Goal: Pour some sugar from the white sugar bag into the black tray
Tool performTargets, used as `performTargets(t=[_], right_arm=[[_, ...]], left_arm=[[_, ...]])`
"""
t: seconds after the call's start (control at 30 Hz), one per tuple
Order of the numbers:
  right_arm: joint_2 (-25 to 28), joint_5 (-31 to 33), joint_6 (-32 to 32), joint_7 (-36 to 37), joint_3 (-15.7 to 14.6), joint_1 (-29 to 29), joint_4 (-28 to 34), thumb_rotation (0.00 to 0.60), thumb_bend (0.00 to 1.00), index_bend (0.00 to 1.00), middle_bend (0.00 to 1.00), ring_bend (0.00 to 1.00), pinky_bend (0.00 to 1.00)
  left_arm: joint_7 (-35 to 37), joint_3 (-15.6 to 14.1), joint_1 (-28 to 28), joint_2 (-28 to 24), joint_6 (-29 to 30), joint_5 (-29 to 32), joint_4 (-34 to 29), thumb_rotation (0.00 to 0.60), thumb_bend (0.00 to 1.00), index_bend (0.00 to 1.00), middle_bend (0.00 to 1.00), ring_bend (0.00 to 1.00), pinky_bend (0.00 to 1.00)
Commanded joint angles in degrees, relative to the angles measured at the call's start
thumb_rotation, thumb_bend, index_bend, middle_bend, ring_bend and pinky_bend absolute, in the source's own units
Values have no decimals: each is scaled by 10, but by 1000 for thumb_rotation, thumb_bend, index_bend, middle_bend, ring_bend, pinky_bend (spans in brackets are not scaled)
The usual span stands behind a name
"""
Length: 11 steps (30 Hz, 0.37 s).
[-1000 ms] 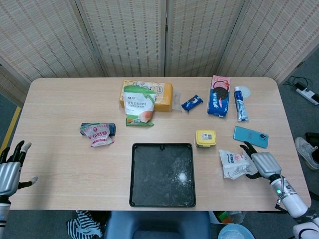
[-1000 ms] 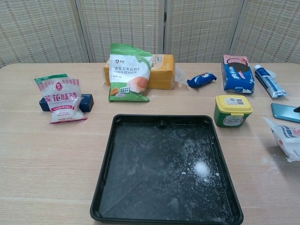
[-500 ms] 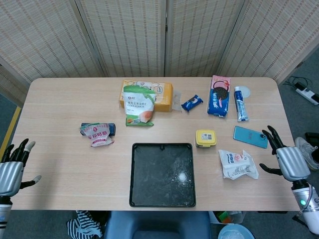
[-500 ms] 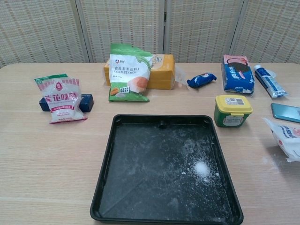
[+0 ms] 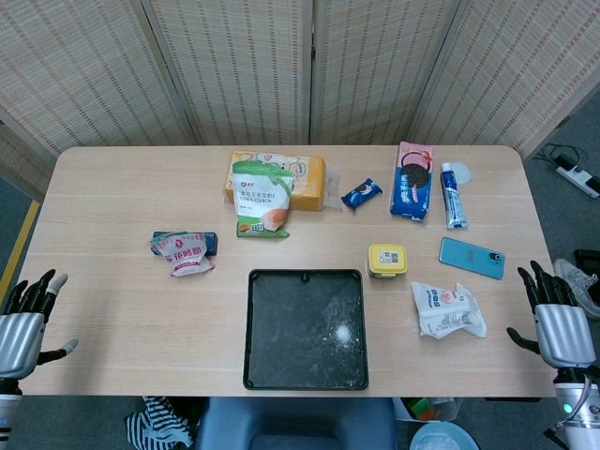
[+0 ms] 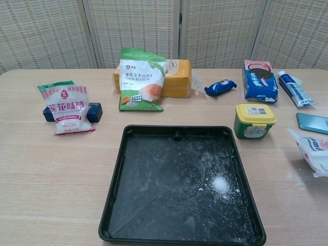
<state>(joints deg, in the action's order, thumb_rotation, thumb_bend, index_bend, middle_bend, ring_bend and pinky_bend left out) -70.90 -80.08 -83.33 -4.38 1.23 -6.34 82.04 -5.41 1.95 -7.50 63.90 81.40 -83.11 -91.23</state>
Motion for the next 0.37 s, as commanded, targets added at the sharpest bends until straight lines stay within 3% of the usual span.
performTargets(t=[0.03,0.37], right_arm=[[7,-17,-3,16,-4,3,8,600,202,0,0,0,0],[2,-19,17,4,5,-5,8,600,202,0,0,0,0]], left_arm=[[-5,0,0,3,0,-1,1,600,173,0,0,107,0],[-6,2,5,1,4,7,0,600,172,0,0,62,0]])
